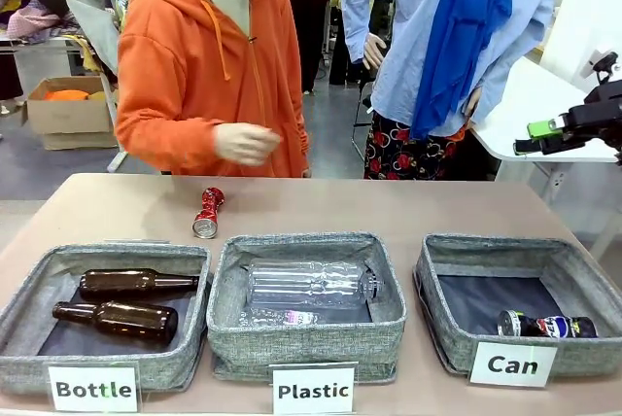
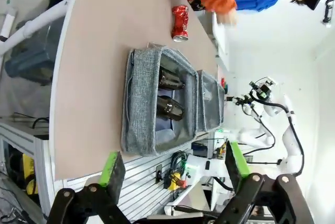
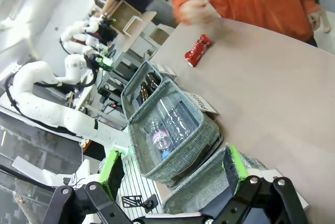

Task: Sort the can waste into the basket.
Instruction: Pick up the can waste from the table and place it in the right Fabric basket.

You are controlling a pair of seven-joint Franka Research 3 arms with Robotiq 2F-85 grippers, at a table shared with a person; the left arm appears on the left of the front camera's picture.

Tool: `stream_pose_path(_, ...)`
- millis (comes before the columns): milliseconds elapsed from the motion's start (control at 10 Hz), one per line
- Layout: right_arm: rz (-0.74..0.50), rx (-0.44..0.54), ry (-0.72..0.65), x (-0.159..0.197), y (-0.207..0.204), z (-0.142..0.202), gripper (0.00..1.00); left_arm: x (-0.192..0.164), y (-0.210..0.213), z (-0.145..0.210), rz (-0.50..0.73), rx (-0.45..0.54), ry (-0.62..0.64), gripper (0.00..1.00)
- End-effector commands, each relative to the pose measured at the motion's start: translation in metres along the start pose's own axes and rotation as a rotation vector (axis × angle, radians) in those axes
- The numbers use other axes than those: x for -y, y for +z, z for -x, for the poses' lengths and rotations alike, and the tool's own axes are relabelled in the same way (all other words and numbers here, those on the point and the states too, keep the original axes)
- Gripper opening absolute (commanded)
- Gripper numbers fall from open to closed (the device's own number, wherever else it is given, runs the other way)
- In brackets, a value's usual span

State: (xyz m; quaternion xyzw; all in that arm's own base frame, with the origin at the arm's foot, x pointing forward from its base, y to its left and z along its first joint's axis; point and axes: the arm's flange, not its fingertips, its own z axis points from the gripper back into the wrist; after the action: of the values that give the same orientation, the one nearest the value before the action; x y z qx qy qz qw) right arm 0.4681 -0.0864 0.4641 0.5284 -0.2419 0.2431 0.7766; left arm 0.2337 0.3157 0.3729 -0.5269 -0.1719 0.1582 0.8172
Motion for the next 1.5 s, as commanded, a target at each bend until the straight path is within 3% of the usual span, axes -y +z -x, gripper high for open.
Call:
stream_pose_path(0, 0.015, 0.000, 0.003, -0.003, -0.001, 0.002, 1.00, 0.046, -0.049, -0.015, -0.142, -0.013, 0.002, 1.00)
stream_pose_path(400, 0.015, 0.000, 0.003, -0.003, -0.001, 0.002, 1.00, 0.151, -0.196, -0.070, -0.406, -0.163, -0.151, 1.00)
stream_pose_path(700, 0.015, 0.000, 0.003, -0.003, -0.001, 0.002, 1.00, 0.204, -0.333, -0.093, -0.648, -0.241, -0.252, 1.00)
stream_pose_path(800, 0.015, 0.000, 0.003, -0.003, -0.001, 0.002, 1.00, 0.212, -0.365, -0.094, -0.681, -0.284, -0.286, 1.00)
stream_pose_path(900, 0.015, 0.000, 0.003, -0.003, -0.001, 0.002, 1.00, 0.221, -0.411, -0.098, -0.747, -0.234, -0.292, 1.00)
stream_pose_path(1000, 0.015, 0.000, 0.003, -0.003, -0.001, 0.002, 1.00, 0.225, -0.436, -0.098, -0.773, -0.263, -0.321, 1.00)
stream_pose_path(1200, 0.015, 0.000, 0.003, -0.003, -0.001, 0.002, 1.00, 0.226, -0.500, -0.094, -0.906, -0.226, -0.336, 1.00)
stream_pose_path(1400, 0.015, 0.000, 0.003, -0.003, -0.001, 0.002, 1.00, 0.222, -0.545, -0.095, -0.960, -0.232, -0.341, 1.00)
